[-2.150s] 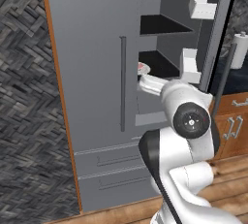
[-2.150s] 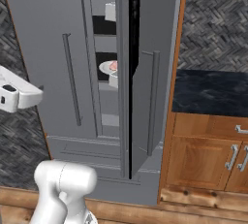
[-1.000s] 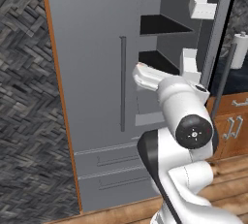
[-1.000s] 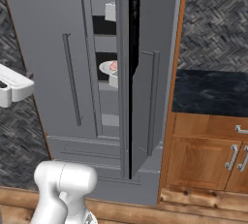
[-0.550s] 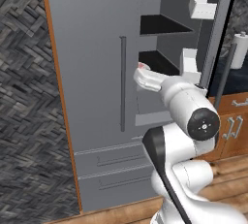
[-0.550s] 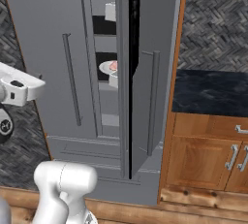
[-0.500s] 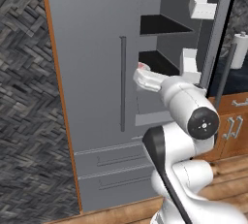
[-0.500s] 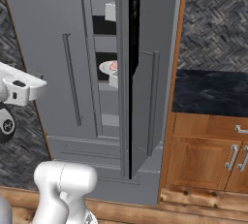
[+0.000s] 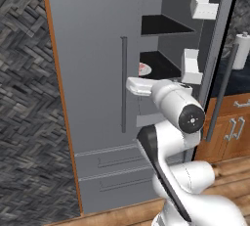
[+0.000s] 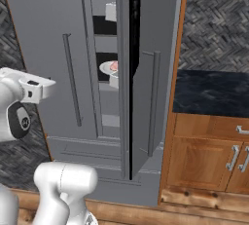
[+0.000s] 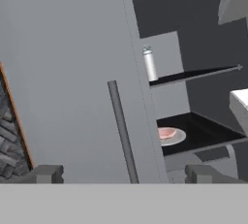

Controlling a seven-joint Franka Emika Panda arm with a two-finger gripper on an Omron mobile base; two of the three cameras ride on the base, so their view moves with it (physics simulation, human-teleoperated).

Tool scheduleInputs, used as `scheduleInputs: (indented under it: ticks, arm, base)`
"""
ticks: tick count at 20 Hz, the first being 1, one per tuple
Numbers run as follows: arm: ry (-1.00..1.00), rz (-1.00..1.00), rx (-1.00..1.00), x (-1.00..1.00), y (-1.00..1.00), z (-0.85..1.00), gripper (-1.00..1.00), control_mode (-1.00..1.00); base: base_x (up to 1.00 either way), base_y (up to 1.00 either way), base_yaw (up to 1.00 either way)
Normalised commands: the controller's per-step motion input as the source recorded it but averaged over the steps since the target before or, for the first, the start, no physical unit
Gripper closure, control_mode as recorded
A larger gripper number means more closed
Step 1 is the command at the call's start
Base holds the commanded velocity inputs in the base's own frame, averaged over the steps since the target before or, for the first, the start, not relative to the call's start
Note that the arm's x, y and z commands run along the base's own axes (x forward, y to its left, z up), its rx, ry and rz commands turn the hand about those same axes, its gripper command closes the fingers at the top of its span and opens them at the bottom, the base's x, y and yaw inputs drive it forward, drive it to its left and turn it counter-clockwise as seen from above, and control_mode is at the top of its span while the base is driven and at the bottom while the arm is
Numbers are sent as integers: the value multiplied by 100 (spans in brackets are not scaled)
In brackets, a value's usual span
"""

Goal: Retrieve the steak from the fridge and place it on the saucepan with marinade on the stove.

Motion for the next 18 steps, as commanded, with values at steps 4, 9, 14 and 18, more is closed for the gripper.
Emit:
scheduleInputs:
  ticks: [4, 9, 14, 18]
  arm:
    - [0, 0, -5, 66, 3, -28, -100, -100]
    - [-2, 0, 0, 44, -8, -10, -100, -100]
    - [0, 0, 0, 39, -1, -3, -100, -100]
    - [0, 0, 0, 31, 0, -2, -100, -100]
  base:
    - [0, 0, 0]
    - [0, 0, 0]
    - [0, 0, 0]
    - [0, 0, 0]
